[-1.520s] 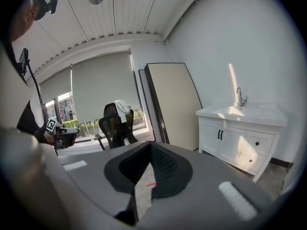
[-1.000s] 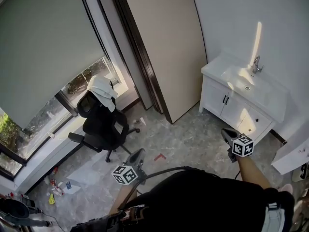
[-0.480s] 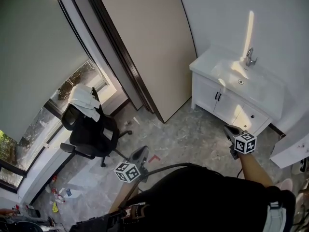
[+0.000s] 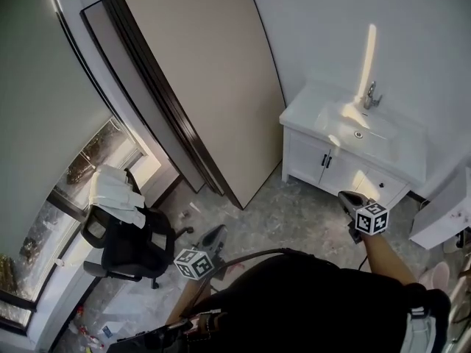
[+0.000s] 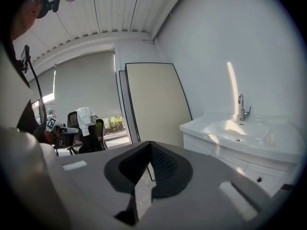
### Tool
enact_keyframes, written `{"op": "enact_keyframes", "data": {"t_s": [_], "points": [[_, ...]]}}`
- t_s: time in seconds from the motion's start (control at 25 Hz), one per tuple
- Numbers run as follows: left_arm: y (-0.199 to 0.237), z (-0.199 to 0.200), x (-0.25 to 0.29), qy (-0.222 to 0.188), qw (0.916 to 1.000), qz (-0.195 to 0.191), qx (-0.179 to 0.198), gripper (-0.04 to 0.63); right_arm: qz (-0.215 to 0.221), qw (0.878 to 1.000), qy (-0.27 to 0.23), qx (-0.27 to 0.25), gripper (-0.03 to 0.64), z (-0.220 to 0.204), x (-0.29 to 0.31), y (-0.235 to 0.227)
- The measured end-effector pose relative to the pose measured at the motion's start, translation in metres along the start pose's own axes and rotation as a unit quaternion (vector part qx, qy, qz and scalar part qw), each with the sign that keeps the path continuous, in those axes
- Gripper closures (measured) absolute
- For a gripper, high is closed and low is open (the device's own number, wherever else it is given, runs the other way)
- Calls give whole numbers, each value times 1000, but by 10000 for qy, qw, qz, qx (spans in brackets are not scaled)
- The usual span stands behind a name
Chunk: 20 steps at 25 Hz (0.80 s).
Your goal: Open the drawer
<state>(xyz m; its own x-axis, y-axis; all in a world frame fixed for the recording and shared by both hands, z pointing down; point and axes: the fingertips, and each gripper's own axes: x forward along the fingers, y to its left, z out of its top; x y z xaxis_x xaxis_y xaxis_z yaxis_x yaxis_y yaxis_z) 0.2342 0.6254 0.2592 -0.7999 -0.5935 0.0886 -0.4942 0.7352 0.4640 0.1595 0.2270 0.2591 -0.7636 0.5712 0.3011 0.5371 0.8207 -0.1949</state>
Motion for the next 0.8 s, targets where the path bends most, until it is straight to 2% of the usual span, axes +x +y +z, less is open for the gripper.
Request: {"op": "enact_keyframes", "data": {"t_s": [0.2, 0.44, 0.6, 0.8], "points": [[63, 48, 17, 86, 9997, -236, 62, 595, -193, 9998, -67, 89, 615, 24, 61, 23], [124, 71, 36, 183, 9994, -303, 12, 595, -192, 9997, 18, 162, 615, 26, 122, 36], [145, 74, 53, 207, 9995, -239, -53, 595, -173, 9996, 110, 188, 615, 26, 148, 23], [165, 78, 91, 215, 9997, -61, -86, 595, -120, 9994, 91, 298, 615, 34, 183, -20]]}}
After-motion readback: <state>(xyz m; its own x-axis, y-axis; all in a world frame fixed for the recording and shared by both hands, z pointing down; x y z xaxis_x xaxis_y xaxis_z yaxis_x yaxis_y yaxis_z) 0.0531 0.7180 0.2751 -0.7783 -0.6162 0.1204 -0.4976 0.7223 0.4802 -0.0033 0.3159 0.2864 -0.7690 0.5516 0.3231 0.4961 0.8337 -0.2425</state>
